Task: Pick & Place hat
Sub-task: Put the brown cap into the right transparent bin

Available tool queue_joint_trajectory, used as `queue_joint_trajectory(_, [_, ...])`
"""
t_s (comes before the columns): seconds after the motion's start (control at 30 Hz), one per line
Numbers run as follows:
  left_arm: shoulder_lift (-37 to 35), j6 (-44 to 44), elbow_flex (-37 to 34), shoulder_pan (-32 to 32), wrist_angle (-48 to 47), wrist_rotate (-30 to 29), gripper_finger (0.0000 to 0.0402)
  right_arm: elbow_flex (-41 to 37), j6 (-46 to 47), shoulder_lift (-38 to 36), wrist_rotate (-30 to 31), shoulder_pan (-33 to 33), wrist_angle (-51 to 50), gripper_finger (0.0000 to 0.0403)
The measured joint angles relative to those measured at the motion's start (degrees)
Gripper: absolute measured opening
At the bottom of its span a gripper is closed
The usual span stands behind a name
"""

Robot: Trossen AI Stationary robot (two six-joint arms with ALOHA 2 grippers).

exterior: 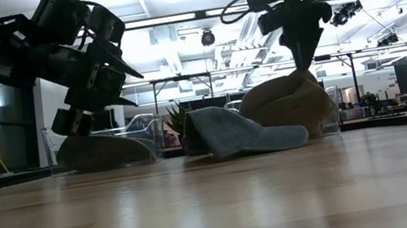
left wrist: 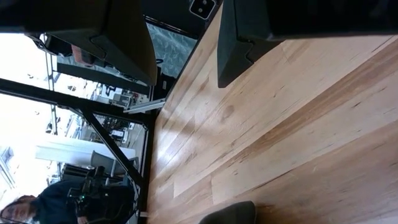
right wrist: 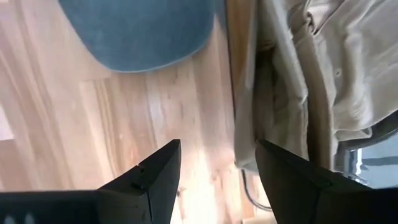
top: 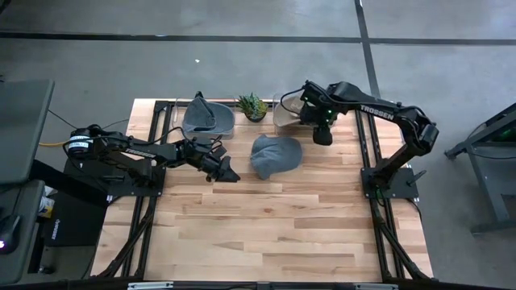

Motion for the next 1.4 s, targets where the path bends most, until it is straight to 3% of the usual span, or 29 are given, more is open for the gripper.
queue_joint_trajectory(0.3, [0.00, -0.17, 0.00, 0.00, -0.02, 0.00, 0.0147, 0.00, 1.07, -3.35, -1.01, -0.82, -0.59, 0.0197])
queue_joint_trajectory(0.77, [0.00, -0.39, 0.00, 0.00, -0.04, -0.08, 0.0147, 0.00, 5.46, -13.50, -6.64, -3.66, 1.35, 0.0151])
queue_joint_trajectory(0.9, [0.00, -0.20, 0.00, 0.00, -0.06, -0.09, 0.0147, 0.00, 6.28, -13.45, -9.42, -3.64, 3.19, 0.0113])
queue_joint_trajectory(1.1, [0.00, -0.20, 0.00, 0.00, -0.04, -0.81, 0.0147, -0.02, 6.23, -11.30, -11.05, -2.49, 6.73, 0.0012])
queue_joint_trajectory(1.4, [0.00, -0.15, 0.00, 0.00, -0.04, -3.10, 0.0147, -0.02, 8.28, -3.09, -10.38, 0.86, 10.31, 0.0001])
